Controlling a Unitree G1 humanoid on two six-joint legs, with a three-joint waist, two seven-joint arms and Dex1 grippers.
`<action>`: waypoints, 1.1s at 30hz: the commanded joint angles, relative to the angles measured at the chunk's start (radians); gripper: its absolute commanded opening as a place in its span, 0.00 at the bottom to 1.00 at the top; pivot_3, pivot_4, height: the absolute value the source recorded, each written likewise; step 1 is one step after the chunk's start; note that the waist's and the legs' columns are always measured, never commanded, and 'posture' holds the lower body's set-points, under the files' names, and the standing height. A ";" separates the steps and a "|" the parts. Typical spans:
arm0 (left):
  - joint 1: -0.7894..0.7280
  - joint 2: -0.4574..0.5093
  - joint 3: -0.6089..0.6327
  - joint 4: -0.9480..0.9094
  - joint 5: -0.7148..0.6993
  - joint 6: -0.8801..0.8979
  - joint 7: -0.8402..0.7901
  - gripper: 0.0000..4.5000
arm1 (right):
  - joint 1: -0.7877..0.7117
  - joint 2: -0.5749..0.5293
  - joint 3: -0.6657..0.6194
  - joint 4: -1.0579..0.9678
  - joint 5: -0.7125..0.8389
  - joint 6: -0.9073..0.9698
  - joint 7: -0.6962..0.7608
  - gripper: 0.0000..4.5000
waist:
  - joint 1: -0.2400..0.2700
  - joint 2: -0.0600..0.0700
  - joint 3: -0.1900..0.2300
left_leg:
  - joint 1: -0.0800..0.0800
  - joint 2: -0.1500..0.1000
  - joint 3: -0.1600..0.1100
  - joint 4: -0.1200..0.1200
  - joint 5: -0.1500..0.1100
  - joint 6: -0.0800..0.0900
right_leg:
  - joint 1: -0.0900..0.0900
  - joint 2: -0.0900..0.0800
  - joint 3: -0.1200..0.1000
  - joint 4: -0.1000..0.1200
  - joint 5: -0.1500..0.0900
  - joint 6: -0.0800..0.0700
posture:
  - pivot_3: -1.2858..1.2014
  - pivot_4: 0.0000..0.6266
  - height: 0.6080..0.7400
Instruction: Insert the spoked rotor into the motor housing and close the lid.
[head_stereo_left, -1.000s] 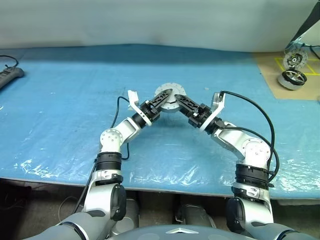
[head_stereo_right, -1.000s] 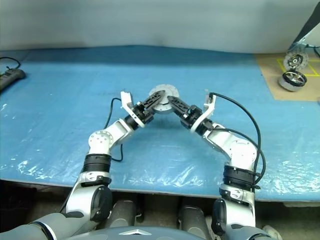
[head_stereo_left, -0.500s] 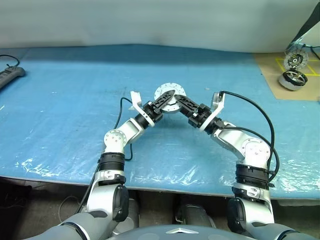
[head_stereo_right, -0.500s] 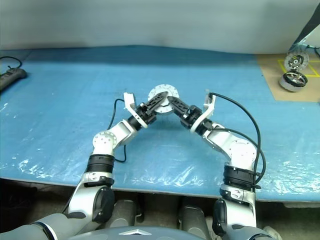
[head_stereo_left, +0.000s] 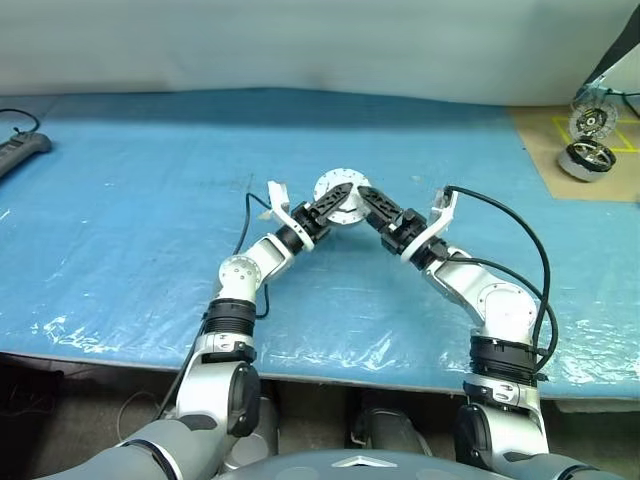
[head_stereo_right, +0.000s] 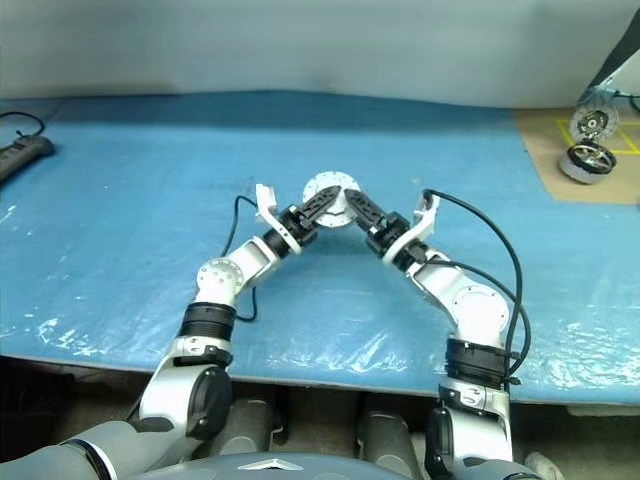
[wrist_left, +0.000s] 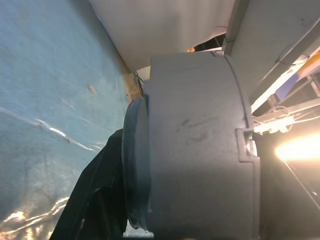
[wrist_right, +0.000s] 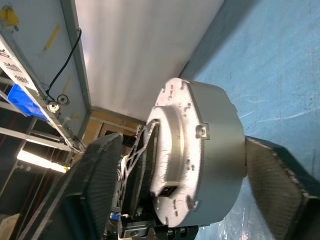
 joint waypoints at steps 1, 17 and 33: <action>-0.017 0.012 0.030 -0.002 0.011 -0.047 0.015 0.59 | -0.032 0.002 -0.019 -0.032 0.057 -0.003 -0.003 0.96 | 0.000 0.000 0.000 | 0.000 0.000 0.000 0.000 0.000 0.000 | 0.000 0.000 0.000 0.000 0.000 0.000 | 0.52 0.24 1.00; -0.201 0.144 0.128 0.342 0.156 -0.328 0.010 0.59 | 0.033 -0.067 0.119 -0.102 -0.294 -0.134 0.048 0.96 | 0.002 0.000 0.000 | -0.007 0.000 -0.008 0.005 -0.001 -0.002 | 0.000 0.000 -0.008 0.000 0.000 0.001 | 0.52 0.24 1.00; -0.232 0.186 0.107 0.458 0.339 -0.509 0.058 0.99 | 0.057 -0.075 0.155 -0.177 -0.441 -0.159 0.079 0.97 | 0.001 0.000 0.000 | -0.008 0.000 -0.016 0.007 0.000 0.000 | 0.003 -0.001 -0.014 0.000 0.001 0.000 | 0.52 0.24 1.00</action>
